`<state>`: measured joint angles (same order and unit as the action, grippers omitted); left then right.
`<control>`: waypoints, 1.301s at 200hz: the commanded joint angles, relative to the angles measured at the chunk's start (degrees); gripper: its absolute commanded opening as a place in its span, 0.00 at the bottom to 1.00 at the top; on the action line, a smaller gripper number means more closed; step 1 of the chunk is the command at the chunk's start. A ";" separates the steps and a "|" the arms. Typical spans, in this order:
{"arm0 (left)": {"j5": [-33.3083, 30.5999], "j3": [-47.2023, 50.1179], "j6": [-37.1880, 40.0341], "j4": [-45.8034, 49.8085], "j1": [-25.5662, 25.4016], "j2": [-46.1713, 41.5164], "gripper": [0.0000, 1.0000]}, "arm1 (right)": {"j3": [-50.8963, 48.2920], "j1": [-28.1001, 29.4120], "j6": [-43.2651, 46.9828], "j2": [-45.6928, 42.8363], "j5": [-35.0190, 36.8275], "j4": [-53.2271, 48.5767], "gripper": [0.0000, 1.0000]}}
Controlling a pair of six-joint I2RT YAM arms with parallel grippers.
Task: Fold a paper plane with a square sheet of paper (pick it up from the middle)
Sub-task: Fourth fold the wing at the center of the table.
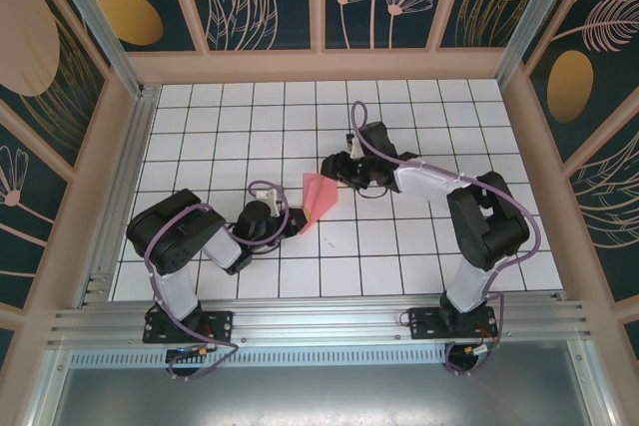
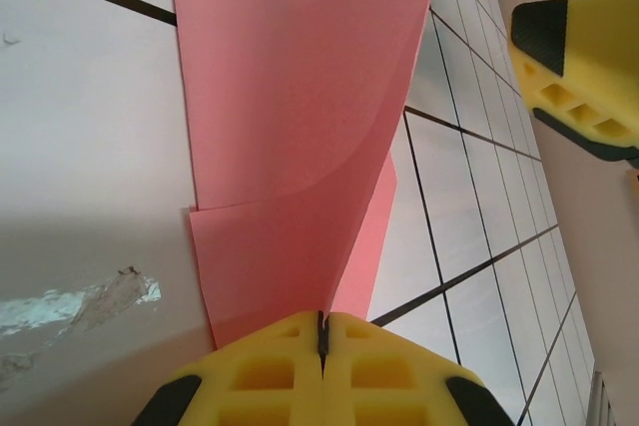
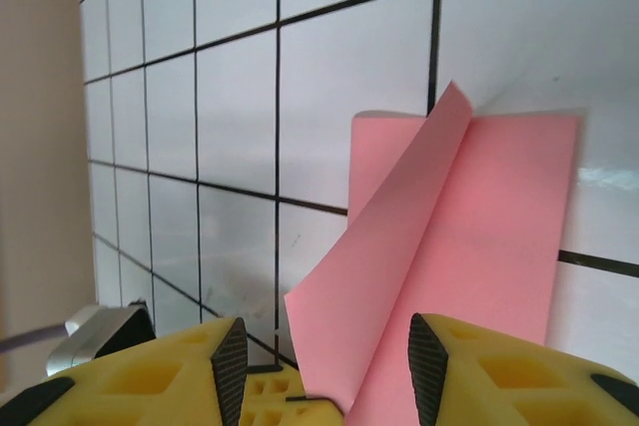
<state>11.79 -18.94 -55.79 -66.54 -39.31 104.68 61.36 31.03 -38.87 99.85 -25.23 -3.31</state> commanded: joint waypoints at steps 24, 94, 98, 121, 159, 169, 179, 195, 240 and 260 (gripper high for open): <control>1.26 1.53 -5.44 -0.70 1.17 2.49 0.00 | 6.17 4.52 0.21 4.29 7.40 -9.09 0.42; 0.54 0.90 -11.11 3.14 1.43 3.08 0.00 | 6.22 4.72 5.15 9.61 -0.01 -4.41 0.38; 0.49 0.77 -10.97 3.95 1.47 2.86 0.00 | 6.29 4.70 5.28 9.94 -0.31 -4.36 0.38; 0.45 -0.09 -10.37 6.33 1.43 2.28 0.00 | 7.12 4.75 6.00 11.86 -1.56 -4.99 0.39; 0.86 -0.56 -10.06 7.32 1.45 2.22 0.00 | 6.96 4.66 6.53 14.04 -3.89 -3.53 0.40; 0.97 -0.67 -10.06 7.60 1.47 2.28 0.00 | 6.61 4.65 6.53 14.17 -4.94 -2.50 0.41; 0.97 -0.68 -10.30 7.62 1.50 2.28 0.00 | 5.91 4.62 6.38 14.06 -5.50 -1.33 0.41; 1.04 -0.75 -10.53 7.60 1.43 2.34 0.00 | 4.96 4.49 5.94 13.68 -5.84 0.44 0.41; 1.44 -1.01 -10.75 7.72 1.50 1.42 0.03 | 5.96 4.55 6.49 15.86 -2.69 -2.66 0.38; 1.75 -1.41 -10.53 8.12 1.43 0.30 0.09 | 5.87 4.53 6.78 16.55 -1.86 -3.19 0.36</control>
<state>12.91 -20.10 -66.11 -64.66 -37.80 105.14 67.05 35.62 -33.32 114.21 -28.58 -5.15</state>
